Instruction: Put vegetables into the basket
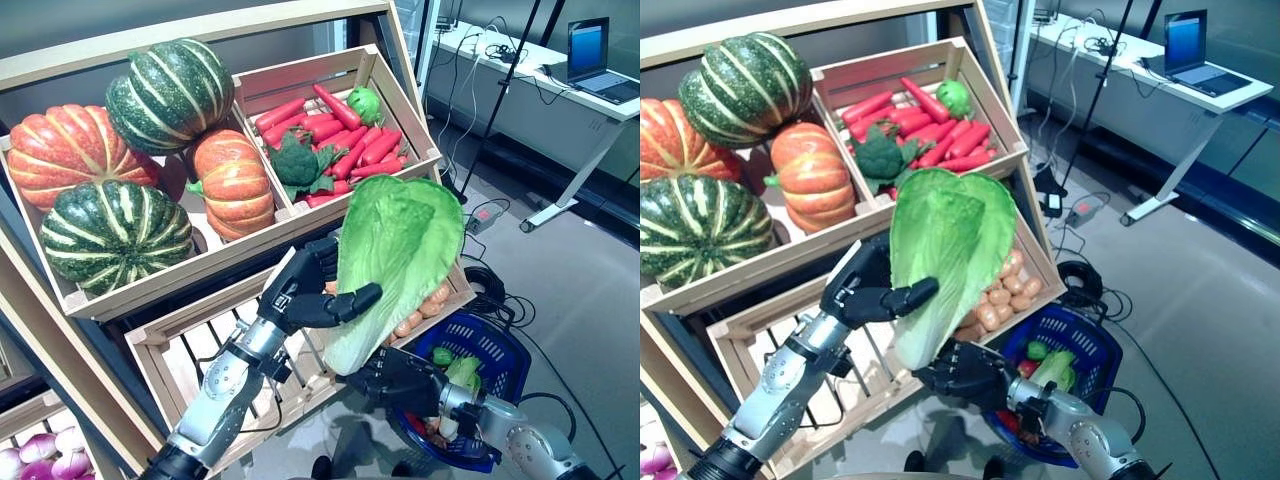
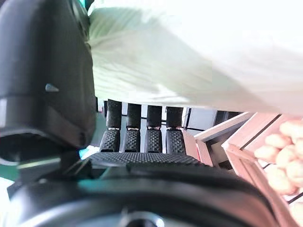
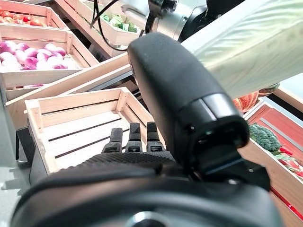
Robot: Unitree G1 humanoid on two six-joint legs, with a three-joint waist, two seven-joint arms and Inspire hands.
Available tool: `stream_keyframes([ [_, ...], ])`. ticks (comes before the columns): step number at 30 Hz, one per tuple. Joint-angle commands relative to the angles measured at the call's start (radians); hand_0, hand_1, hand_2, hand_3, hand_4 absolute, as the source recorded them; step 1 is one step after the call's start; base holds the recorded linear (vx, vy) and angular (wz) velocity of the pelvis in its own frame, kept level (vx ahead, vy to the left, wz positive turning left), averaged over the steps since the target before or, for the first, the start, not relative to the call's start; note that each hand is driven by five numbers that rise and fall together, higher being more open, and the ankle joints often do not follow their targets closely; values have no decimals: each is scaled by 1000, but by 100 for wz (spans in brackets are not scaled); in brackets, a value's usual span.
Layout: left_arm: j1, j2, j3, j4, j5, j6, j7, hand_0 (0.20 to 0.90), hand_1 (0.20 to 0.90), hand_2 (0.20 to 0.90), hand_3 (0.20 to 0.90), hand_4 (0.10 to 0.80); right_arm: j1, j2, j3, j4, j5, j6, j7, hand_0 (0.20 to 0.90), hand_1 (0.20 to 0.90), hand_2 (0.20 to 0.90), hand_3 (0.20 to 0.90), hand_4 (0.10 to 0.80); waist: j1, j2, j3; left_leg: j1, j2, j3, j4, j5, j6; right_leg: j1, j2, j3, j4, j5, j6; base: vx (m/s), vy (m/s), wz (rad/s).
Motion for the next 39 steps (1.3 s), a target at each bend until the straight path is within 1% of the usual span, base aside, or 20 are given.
stream_keyframes([
  [1, -74, -52, -25, 6, -104, -29, -67, 300, 300, 300, 300, 400, -135, 113, -27, -170, 175, -143, 93, 900, 900, 900, 900, 800, -1, -55, -57, 4, 2, 1, 2, -32, -13, 15, -37, 28, 1, 56, 11, 0, 0, 0],
  [3, -68, -80, -28, 7, -162, -6, -76, 300, 300, 300, 300, 400, -137, 138, -27, -174, 164, -145, 86, 900, 900, 900, 900, 800, -1, -55, -57, 5, 2, 1, 2, -33, -12, 15, -37, 30, 1, 56, 10, 0, 0, 0],
  [8, -57, -121, -33, 8, -232, 23, -82, 300, 300, 300, 300, 400, -141, 169, -25, -178, 182, -158, 76, 900, 900, 900, 900, 800, -1, -57, -53, 3, 2, 4, 2, -35, -12, 12, -37, 28, 1, 57, 9, 0, 0, 0],
  [12, -60, -137, -43, 13, -214, 21, -79, 300, 300, 300, 300, 400, -151, 190, -26, -186, 222, -168, 41, 900, 900, 900, 900, 800, -1, -57, -48, 2, 1, 2, 2, -34, -12, 12, -37, 29, 1, 56, 7, 0, 0, 0],
  [18, -61, -136, -40, 9, -192, 16, -79, 300, 300, 300, 300, 400, -145, 218, -30, -184, 273, -142, 20, 900, 900, 900, 900, 800, -2, -53, -45, 3, 2, 3, 2, -35, -11, 14, -39, 29, 1, 54, 6, 0, 0, 0],
  [23, -65, -135, -39, 6, -191, 17, -82, 300, 300, 300, 300, 400, -138, 230, -21, -181, 320, -113, 55, 900, 900, 900, 900, 800, -1, -53, -42, 3, 2, 4, 2, -36, -11, 14, -40, 26, 1, 53, 6, 0, 0, 0],
  [26, -68, -132, -40, 8, -186, 14, -82, 300, 300, 300, 300, 400, -140, 236, -16, -183, 342, -122, 75, 900, 900, 900, 900, 800, 1, -53, -40, 4, 2, 2, 2, -35, -11, 14, -39, 27, 1, 54, 5, 0, 0, 0],
  [33, -76, -116, -36, -4, -115, -6, -78, 300, 300, 300, 300, 400, -135, 237, -19, -177, 363, -96, 34, 900, 900, 900, 900, 800, 0, -51, -37, 4, 2, 1, 2, -35, -12, 15, -38, 27, 1, 52, 4, 0, 0, 0],
  [37, -78, -103, -39, -8, -82, -16, -78, 300, 300, 300, 300, 400, -126, 233, -12, -173, 369, -96, 30, 900, 900, 900, 900, 800, -1, -50, -37, 4, 3, 2, 2, -34, -13, 15, -38, 26, 1, 53, 5, 0, 0, 0],
  [38, -81, -100, -41, -7, -73, -19, -77, 300, 300, 300, 300, 400, -127, 233, -13, -173, 369, -93, 29, 655, 655, 655, 655, 637, -1, -50, -36, 4, 3, 2, 2, -33, -13, 15, -38, 27, 1, 53, 4, 0, 0, 0],
  [39, -83, -97, -43, -4, -73, -21, -79, 300, 300, 300, 300, 400, -127, 231, -13, -171, 366, -93, 29, 429, 429, 429, 429, 486, -2, -50, -36, 3, 3, 2, 2, -33, -13, 14, -38, 27, 1, 53, 5, 0, 0, 0],
])
